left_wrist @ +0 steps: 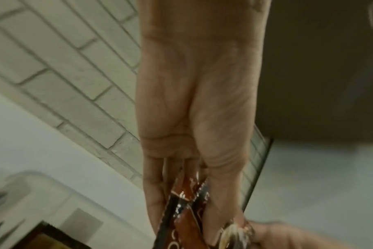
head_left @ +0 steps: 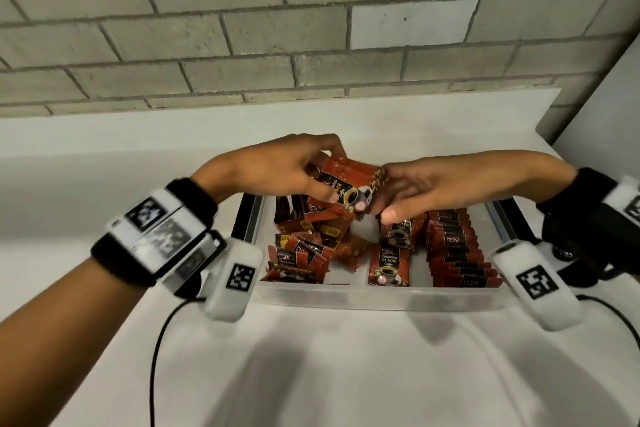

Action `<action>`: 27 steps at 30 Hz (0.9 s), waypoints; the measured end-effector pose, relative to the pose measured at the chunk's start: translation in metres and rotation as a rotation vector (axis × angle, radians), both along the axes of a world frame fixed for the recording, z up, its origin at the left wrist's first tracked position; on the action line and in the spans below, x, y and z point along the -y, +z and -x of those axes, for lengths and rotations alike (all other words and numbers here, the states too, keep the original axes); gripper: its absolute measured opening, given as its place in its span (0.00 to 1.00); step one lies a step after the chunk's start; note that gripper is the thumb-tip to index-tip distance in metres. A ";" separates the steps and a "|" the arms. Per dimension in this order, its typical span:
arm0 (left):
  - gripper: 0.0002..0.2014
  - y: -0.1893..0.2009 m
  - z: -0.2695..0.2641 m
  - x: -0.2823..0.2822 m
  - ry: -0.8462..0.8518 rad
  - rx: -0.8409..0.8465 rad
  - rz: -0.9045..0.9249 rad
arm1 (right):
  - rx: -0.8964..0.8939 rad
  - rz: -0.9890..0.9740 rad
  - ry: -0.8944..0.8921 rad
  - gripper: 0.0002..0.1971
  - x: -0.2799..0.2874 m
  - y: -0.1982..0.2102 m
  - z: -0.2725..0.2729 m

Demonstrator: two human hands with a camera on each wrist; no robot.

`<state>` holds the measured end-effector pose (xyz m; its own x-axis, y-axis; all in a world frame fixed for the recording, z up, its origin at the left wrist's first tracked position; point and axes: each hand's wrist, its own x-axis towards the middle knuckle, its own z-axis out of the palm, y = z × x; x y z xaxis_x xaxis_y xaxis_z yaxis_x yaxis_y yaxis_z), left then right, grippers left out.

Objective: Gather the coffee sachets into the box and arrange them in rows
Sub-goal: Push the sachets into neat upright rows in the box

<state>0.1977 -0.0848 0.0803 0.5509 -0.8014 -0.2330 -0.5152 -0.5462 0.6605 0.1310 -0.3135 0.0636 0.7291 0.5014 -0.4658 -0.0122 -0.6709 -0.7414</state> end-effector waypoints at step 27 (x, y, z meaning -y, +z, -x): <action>0.21 -0.058 0.114 -0.024 0.422 -0.587 0.800 | 0.042 -0.845 -0.854 0.06 -0.058 -0.031 0.087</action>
<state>0.0841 -0.0610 0.0218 0.7910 -0.6102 -0.0438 0.1274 0.0944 0.9873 0.0440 -0.2551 0.0330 0.9816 -0.0159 -0.1905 -0.1812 0.2408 -0.9535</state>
